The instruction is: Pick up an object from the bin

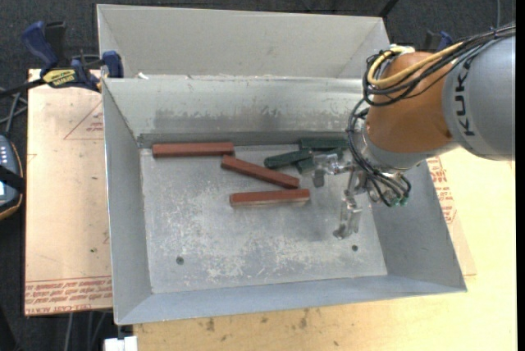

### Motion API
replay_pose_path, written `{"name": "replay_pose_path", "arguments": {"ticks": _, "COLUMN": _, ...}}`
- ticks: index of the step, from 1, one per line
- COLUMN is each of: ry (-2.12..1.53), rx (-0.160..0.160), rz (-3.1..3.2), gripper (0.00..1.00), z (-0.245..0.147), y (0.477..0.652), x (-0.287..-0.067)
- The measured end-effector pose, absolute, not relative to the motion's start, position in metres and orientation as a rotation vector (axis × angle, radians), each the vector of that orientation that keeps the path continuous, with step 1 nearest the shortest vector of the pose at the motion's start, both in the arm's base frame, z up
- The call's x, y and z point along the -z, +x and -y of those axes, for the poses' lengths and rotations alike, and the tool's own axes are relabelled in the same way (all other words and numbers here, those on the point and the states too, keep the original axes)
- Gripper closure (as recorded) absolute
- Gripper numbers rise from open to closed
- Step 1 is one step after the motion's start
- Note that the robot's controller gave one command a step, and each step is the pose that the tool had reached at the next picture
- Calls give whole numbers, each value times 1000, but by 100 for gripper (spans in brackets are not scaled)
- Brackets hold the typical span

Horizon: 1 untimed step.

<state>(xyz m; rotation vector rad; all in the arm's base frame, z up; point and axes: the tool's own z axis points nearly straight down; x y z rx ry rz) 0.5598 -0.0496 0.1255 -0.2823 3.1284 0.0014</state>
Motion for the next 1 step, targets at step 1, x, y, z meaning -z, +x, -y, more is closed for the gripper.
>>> {"name": "replay_pose_path", "arguments": {"ticks": 1, "ry": -404, "rx": 5, "rz": -3110, "gripper": 0, "z": 27, "y": 589, "x": -110}}
